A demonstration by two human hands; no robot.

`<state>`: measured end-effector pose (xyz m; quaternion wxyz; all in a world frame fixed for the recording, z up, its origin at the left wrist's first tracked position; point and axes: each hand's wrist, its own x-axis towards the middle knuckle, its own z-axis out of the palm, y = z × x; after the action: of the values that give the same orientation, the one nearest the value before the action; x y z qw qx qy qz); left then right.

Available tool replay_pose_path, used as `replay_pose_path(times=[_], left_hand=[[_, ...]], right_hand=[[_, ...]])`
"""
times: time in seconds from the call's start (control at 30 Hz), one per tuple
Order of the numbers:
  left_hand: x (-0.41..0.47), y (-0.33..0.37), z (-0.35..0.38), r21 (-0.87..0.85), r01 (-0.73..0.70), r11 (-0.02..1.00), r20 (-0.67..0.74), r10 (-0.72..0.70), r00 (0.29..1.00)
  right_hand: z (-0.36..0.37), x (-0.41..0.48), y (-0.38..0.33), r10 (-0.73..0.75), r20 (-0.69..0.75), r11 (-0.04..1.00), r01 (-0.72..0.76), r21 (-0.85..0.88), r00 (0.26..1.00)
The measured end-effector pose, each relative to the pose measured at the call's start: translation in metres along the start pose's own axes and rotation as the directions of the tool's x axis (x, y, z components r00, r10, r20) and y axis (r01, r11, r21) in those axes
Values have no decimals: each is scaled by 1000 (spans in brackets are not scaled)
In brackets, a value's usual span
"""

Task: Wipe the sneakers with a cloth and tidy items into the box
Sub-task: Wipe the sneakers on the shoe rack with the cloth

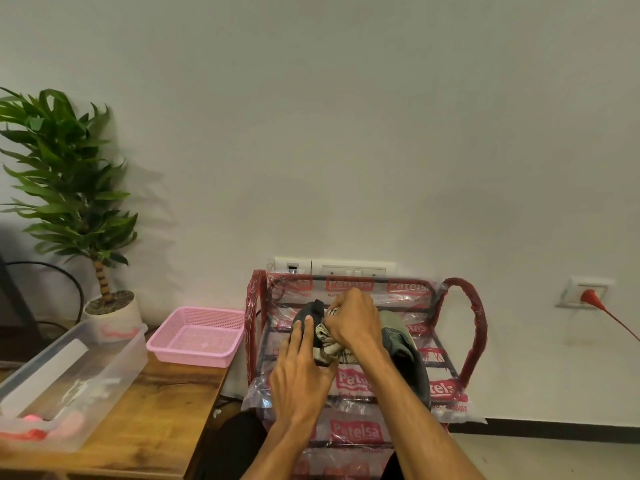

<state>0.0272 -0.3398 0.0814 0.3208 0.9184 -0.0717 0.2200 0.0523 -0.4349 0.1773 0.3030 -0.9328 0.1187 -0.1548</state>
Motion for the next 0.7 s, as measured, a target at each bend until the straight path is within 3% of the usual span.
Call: replay_pose_path(times=[0.23,0.33,0.4,0.53,0.7], left_hand=[[2,1,-1,24,9,1000,39,-10,999],[3,1,-5,15,22,1000,53,-23,998],[6,4,-9,-15,37,999,47,-36,998],[9,7,-10,-5,37,999,38,-37,999],[8,11,-14,-21,49,999,28,-48,998]], right_hand=[[-17,-5,6,-23,198,996,6,87,980],[-45,0,14,-68,391,991,19,129,918],[-59,0,19,-72,446,988,3,155,892],[-57,-2,24,4,253,985,-47,164,968],[-25,-14,13,-33,140,986,9,167,990]])
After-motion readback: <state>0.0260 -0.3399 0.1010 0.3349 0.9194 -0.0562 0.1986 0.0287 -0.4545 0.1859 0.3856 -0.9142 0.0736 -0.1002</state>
